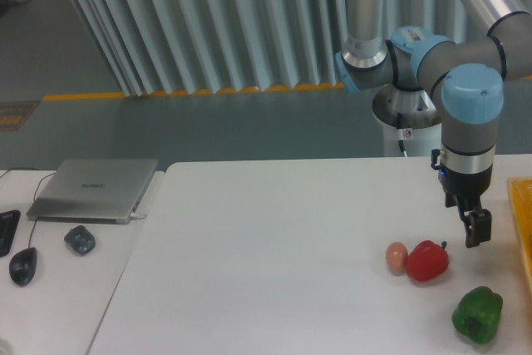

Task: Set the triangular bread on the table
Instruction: 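Move the open gripper away from the peppers toward the yellow tray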

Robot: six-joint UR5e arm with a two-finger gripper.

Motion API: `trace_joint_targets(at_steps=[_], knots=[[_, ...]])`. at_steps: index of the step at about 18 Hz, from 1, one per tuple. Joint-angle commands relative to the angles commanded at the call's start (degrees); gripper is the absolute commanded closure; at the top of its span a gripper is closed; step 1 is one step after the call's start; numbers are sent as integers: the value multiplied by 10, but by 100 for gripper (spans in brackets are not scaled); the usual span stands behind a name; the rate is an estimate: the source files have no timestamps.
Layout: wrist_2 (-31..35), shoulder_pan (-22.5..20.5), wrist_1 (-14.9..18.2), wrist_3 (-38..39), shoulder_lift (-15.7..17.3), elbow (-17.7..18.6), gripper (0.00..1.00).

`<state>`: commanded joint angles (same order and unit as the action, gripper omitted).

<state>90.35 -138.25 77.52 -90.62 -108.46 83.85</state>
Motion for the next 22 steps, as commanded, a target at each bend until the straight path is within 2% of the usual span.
trace_joint_targets(at_steps=[5, 9, 12, 18, 22], knots=[[-2, 0, -16, -2, -3, 7, 0], [3, -16, -74, 3, 1, 42, 0], [1, -42, -78, -16, 3, 40, 0], [1, -87, -80, -153, -2, 52, 0], [1, -107, -81, -172, -4, 57, 0]])
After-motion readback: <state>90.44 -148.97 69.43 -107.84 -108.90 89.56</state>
